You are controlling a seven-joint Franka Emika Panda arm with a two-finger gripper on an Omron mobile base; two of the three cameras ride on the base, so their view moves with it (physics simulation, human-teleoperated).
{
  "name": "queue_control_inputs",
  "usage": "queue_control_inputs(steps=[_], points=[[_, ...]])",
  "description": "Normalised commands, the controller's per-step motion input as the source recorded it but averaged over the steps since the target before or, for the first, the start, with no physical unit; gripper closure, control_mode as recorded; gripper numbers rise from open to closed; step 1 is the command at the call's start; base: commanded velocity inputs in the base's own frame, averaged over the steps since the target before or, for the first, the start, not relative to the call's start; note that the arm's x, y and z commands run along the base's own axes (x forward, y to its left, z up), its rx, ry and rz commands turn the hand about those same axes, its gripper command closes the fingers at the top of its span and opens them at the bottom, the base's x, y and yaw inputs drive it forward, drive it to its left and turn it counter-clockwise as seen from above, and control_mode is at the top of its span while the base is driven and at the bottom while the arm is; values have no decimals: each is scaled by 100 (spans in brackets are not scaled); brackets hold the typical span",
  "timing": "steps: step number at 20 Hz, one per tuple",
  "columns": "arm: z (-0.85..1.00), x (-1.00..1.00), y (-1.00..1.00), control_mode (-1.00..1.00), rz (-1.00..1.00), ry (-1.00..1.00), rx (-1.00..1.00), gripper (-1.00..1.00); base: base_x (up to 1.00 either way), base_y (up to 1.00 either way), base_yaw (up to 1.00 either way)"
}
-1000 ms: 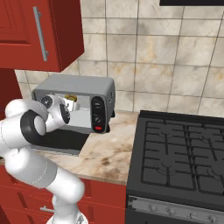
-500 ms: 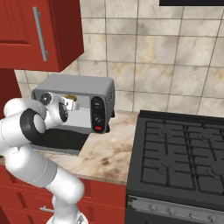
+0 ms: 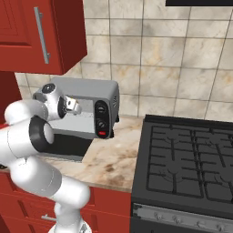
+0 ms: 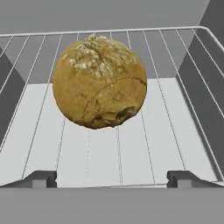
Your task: Pick up the heated bread from the toaster oven and place it in the bowl. Then move the bread bowl to the dining counter.
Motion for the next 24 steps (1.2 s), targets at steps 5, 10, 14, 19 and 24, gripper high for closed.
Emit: queue_control_inputs(steps=[5,10,14,19,24], points=[[-23,-59,0,-100,0,37,-5,-100,0,0,0],[-25,-85,-2,-100,0,39,-6,-100,0,0,0],[-5,-85,-1,-100,0,10,-1,-100,0,0,0],[41,-18,0,-100,0,-40,4,-100,0,0,0],[32,30,1,-100,0,-43,2,-100,0,0,0]])
